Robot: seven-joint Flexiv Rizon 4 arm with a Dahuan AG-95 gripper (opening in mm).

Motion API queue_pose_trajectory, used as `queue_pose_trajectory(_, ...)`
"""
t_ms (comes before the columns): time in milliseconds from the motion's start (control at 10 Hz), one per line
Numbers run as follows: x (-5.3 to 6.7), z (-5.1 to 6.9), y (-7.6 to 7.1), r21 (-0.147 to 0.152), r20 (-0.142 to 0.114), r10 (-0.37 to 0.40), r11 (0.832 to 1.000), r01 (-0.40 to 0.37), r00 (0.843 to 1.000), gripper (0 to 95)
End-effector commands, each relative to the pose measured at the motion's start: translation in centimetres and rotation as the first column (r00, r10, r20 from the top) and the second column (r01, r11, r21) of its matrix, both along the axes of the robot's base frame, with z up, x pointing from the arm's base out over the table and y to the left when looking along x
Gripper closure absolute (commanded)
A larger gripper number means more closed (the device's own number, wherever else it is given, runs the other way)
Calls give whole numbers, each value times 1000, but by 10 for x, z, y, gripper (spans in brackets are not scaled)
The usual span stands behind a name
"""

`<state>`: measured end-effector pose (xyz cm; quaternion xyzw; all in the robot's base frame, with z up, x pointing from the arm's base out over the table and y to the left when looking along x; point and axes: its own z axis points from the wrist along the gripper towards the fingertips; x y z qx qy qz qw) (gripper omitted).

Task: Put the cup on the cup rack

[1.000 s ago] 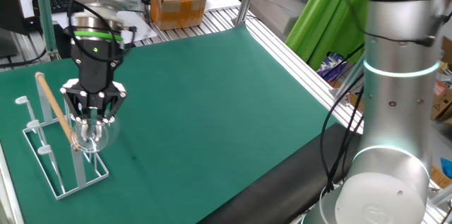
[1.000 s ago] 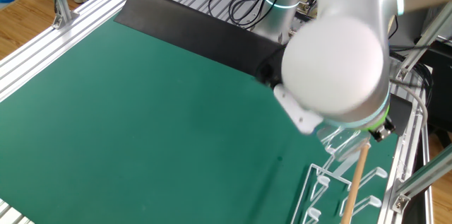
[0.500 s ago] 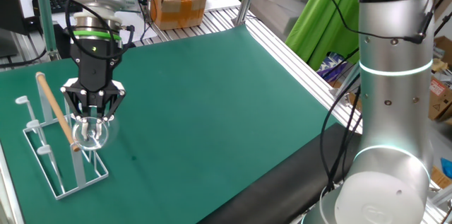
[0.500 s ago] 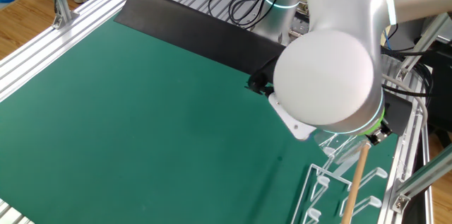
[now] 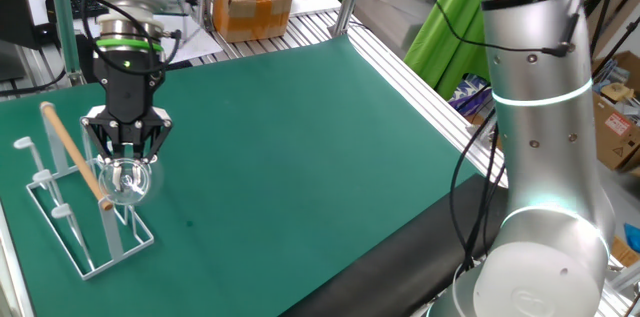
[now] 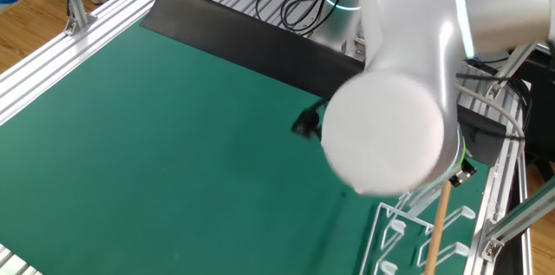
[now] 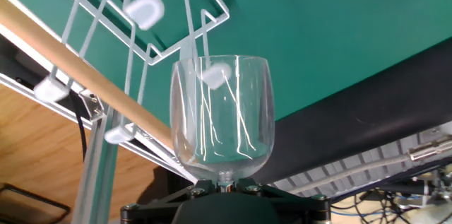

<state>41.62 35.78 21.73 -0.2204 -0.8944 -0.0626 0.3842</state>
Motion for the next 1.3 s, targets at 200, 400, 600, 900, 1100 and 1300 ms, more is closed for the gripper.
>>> queue_pose_trajectory(200, -1, -4, 0, 6, 2, 4, 1000, -4, 1000, 950)
queue_pose_trajectory(400, 0, -4, 0, 6, 3, 6, 1000, -6, 1000, 950)
queue_pose_trajectory(600, 0, -4, 0, -5, -3, -10, 1000, 10, 1000, 950)
queue_pose_trajectory(900, 3, -6, 0, -10, -8, -16, 1000, 16, 1000, 950)
queue_pose_trajectory(1100, 3, -7, 0, -25, -12, -29, 999, 28, 1000, 950)
queue_pose_trajectory(1300, 4, -7, 0, -36, -14, -37, 999, 37, 999, 570)
